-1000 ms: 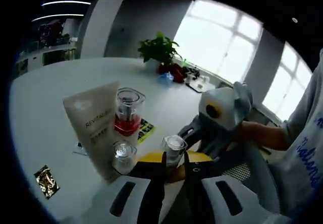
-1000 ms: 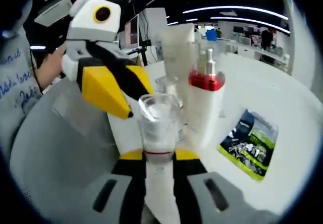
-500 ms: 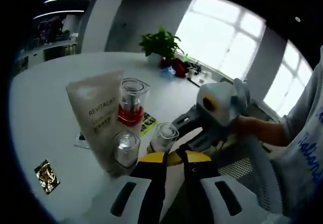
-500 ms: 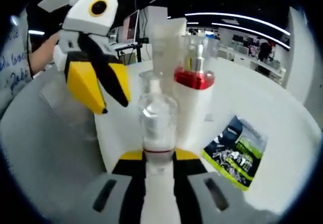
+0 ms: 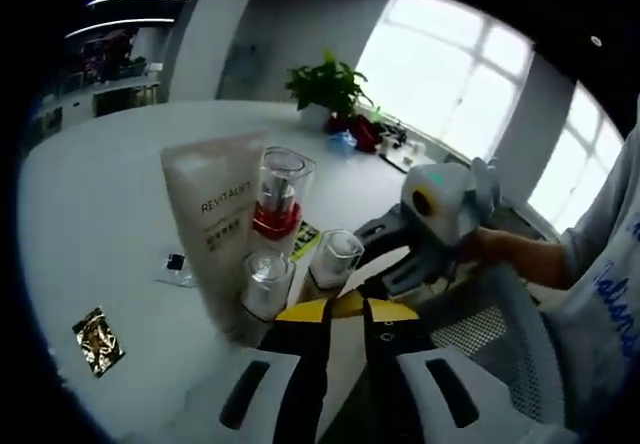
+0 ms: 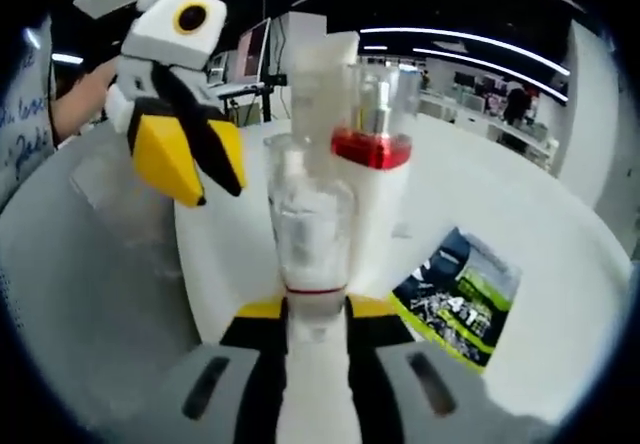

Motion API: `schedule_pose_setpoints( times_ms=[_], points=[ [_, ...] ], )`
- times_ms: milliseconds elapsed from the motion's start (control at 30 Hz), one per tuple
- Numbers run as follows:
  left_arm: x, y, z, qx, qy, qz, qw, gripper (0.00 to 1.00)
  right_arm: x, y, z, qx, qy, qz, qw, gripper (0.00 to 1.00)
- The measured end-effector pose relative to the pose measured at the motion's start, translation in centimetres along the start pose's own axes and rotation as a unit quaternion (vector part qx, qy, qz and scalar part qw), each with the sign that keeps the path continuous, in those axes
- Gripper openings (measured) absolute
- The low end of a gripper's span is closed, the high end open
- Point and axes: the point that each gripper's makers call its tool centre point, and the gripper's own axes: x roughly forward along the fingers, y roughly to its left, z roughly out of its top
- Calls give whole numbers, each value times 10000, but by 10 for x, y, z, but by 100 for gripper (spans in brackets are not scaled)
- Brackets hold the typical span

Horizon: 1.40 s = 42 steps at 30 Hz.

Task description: Arrange the skincare products in the storage area until every visible bottle or jar stands upright without overlapping.

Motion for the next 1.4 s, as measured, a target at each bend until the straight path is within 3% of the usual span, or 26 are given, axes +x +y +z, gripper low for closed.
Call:
schedule_pose_setpoints(
  times_ms=[467, 767, 1100, 1400],
  points=[
    [-9, 15, -7, -81, 89, 111, 9999, 8, -7, -6, -14, 321, 235, -178, 9990, 20],
    [-9, 25, -8, -27, 142, 261, 9996, 8, -7, -12, -9, 407, 243, -239, 9986, 18],
    [-9, 43, -21, 224, 458, 609, 9968, 9, 2, -5, -7, 387, 324, -86, 9987, 17],
    [-4, 58, -25, 406, 665, 875, 9931, 16, 6, -3, -5, 414, 401, -68, 9983, 15]
  ],
)
